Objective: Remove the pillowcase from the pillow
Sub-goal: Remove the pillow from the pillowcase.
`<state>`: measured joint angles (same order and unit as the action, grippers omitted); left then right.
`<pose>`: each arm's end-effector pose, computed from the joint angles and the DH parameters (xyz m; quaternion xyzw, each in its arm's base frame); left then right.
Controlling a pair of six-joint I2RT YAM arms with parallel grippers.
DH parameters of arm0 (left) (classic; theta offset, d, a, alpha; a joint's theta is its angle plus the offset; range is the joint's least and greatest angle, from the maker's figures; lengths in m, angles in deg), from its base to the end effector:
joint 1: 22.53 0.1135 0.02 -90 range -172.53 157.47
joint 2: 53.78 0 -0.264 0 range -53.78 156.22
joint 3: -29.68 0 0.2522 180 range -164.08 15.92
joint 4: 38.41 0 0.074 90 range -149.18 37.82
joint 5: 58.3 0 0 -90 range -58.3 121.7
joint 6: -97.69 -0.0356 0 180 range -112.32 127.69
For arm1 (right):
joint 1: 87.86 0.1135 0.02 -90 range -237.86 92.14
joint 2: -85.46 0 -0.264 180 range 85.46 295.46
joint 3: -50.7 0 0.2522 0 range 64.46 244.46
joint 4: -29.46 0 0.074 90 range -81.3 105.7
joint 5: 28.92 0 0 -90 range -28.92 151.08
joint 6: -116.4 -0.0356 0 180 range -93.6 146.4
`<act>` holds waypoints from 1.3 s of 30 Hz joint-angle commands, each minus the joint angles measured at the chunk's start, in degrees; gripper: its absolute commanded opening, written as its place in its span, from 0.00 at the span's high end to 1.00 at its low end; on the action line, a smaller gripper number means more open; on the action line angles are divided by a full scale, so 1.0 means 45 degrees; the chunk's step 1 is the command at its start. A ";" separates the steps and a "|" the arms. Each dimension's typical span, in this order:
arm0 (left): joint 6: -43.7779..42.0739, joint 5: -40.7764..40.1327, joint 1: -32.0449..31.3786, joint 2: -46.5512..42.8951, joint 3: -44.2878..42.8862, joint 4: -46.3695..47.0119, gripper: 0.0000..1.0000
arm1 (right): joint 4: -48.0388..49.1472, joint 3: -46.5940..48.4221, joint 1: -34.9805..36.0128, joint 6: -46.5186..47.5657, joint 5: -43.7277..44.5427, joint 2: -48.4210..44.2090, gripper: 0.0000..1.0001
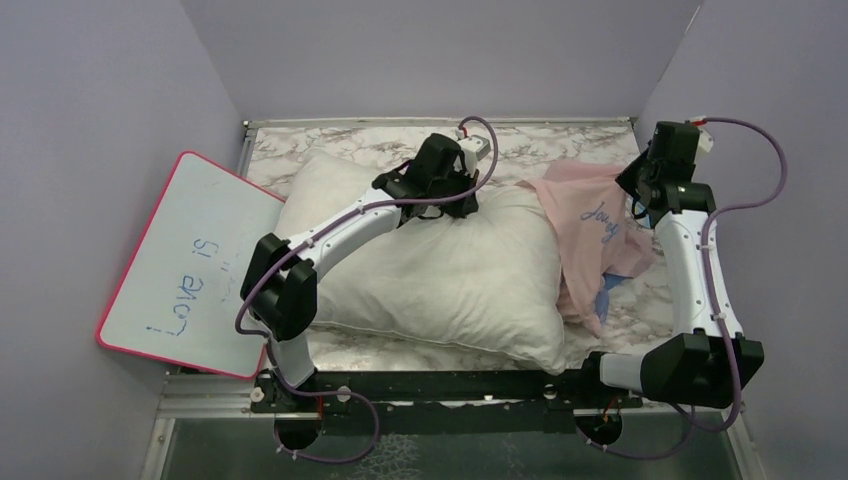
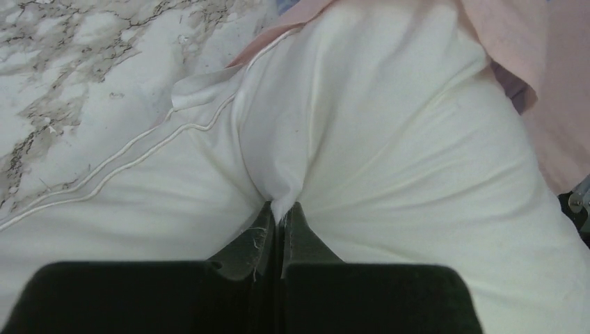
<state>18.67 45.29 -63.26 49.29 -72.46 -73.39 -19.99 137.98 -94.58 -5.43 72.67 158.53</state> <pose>0.3127 -0.2803 0.3029 0.2790 0.8409 -0.2917 0.3603 0.2738 -0.0395 0.3651 0.3355 0.8186 0.0119 0.4661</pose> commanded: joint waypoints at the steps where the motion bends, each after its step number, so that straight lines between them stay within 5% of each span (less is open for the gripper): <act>1: 0.0154 -0.1404 0.0157 -0.0611 0.0652 -0.1345 1.00 | -0.0604 0.0949 -0.0810 0.0194 0.2285 0.0076 0.97; 7: 0.0821 -0.0725 0.0768 -0.0970 0.0313 -0.0851 1.00 | -0.0431 -0.0354 -0.0948 0.0427 0.0735 -0.0130 0.79; 10: 0.1123 -0.0560 0.0946 -0.1044 0.0071 -0.0677 1.00 | -0.0833 -0.0156 -0.0950 0.1022 -0.0767 0.0385 0.36; 11: 0.1237 -0.0607 0.0987 -0.1077 0.0028 -0.0618 1.00 | -0.1140 -0.0005 -0.0960 0.1088 -0.1274 0.0616 0.31; 17: 0.1425 0.0175 0.1316 -0.1022 -0.0231 -0.0465 1.00 | -0.1273 -0.0739 -0.0963 0.1620 -0.5836 0.0940 0.26; 18: 0.1260 0.0552 0.1317 -0.0994 -0.0322 -0.0487 0.96 | -0.1239 -0.0913 -0.0955 0.1524 -0.6243 0.0861 0.26; 22: 0.0827 0.1276 0.1290 -0.1154 -0.0653 -0.0489 0.36 | -0.0186 -0.2086 -0.0938 0.1628 -0.8182 0.0097 0.24; 25: 0.0042 0.1561 0.0911 -0.1006 -0.1403 -0.0609 0.18 | 0.0664 -0.2863 -0.0937 0.1797 -0.9691 0.0065 0.22; 29: -0.1379 0.1510 -0.0192 0.0110 -0.3335 -0.1576 0.11 | 0.0601 -0.3125 -0.0932 0.1686 -1.0375 0.0969 0.27; 33: -0.2128 0.1352 -0.1136 0.1551 -0.5018 -0.2257 0.06 | 0.1011 -0.3351 -0.0943 0.1351 -0.8644 0.1089 0.42; 34: -0.2323 0.1365 -0.1287 0.2043 -0.5506 -0.2605 0.05 | 0.1110 -0.3349 -0.0937 0.1271 -0.8240 0.1114 0.50; 36: -0.2381 0.1139 -0.1553 0.2894 -0.6325 -0.3252 0.05 | 0.1119 -0.3217 -0.0942 0.1124 -0.7398 0.1222 0.84; 39: -0.2684 0.0676 -0.1723 0.3657 -0.6676 -0.3840 0.05 | 0.0329 -0.2481 -0.0941 0.0865 -0.5171 0.1203 0.99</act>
<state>10.38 50.31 -70.73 60.17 -100.30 -82.63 -17.54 123.22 -98.69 -0.25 36.39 163.65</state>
